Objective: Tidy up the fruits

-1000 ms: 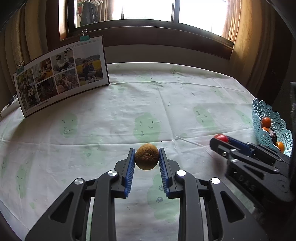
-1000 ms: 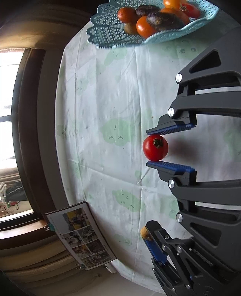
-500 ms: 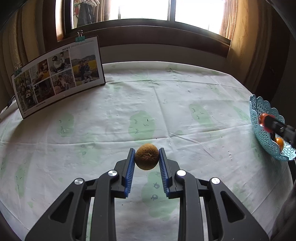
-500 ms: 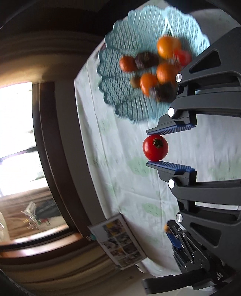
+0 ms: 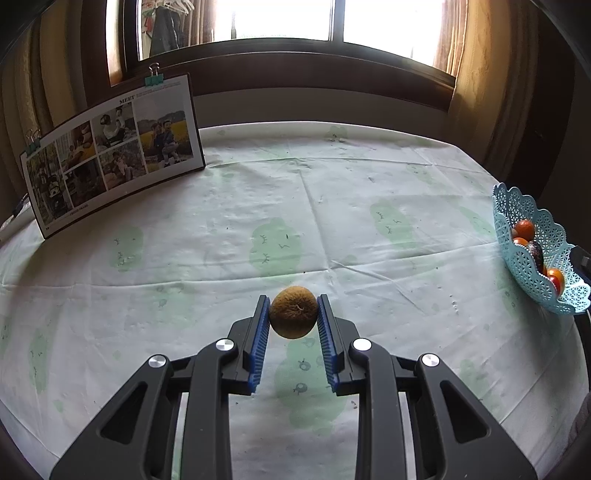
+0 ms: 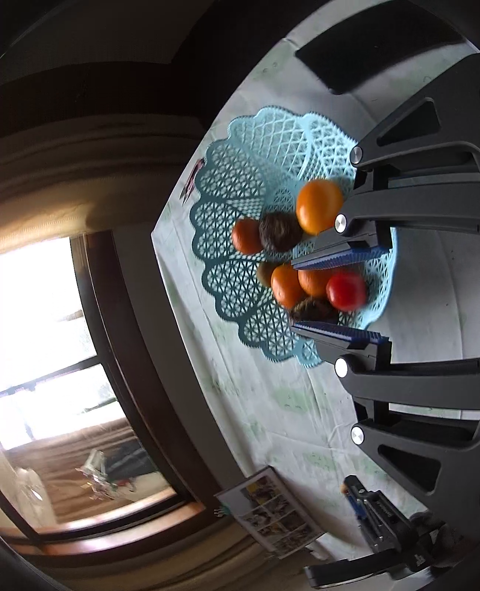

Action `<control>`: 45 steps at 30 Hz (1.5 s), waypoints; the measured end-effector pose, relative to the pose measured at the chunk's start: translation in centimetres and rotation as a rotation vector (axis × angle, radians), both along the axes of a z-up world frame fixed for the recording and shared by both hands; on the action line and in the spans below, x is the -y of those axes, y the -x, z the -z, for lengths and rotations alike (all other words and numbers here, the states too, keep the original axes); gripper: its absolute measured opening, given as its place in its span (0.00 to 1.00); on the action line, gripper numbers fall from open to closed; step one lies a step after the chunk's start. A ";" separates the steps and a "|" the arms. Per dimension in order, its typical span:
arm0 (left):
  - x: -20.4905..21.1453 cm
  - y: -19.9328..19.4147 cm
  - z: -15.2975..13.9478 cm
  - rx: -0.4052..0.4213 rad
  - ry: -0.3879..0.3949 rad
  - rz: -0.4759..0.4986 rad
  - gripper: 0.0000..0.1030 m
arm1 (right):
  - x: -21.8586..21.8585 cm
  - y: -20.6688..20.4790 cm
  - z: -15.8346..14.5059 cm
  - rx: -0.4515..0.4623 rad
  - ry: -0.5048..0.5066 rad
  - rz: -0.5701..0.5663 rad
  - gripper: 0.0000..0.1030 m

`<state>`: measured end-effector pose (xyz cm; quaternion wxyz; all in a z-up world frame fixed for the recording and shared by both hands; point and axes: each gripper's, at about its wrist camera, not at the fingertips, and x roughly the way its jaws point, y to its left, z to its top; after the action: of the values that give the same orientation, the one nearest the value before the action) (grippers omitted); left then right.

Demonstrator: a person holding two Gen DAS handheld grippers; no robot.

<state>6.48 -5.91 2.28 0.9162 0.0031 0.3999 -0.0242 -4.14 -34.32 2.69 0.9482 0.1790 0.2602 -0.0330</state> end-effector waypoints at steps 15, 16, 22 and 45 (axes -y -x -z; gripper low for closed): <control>0.1 0.7 -1.2 0.035 0.016 0.029 0.26 | 1.4 3.4 1.5 0.106 0.139 0.241 0.55; -0.3 0.6 -1.1 0.028 0.020 0.024 0.26 | 1.1 3.6 1.7 0.114 0.164 0.247 0.58; -2.7 0.3 -0.4 -0.027 0.058 -0.021 0.32 | 0.1 4.6 1.2 0.185 0.213 0.255 0.65; 1.9 -1.1 1.1 -0.089 0.022 0.069 0.24 | 1.1 5.1 1.5 0.200 0.130 0.238 0.68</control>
<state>7.63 -7.81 1.22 0.8962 0.0059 0.4396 -0.0601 -9.27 -35.40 1.23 0.9684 0.1494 0.1387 -0.1437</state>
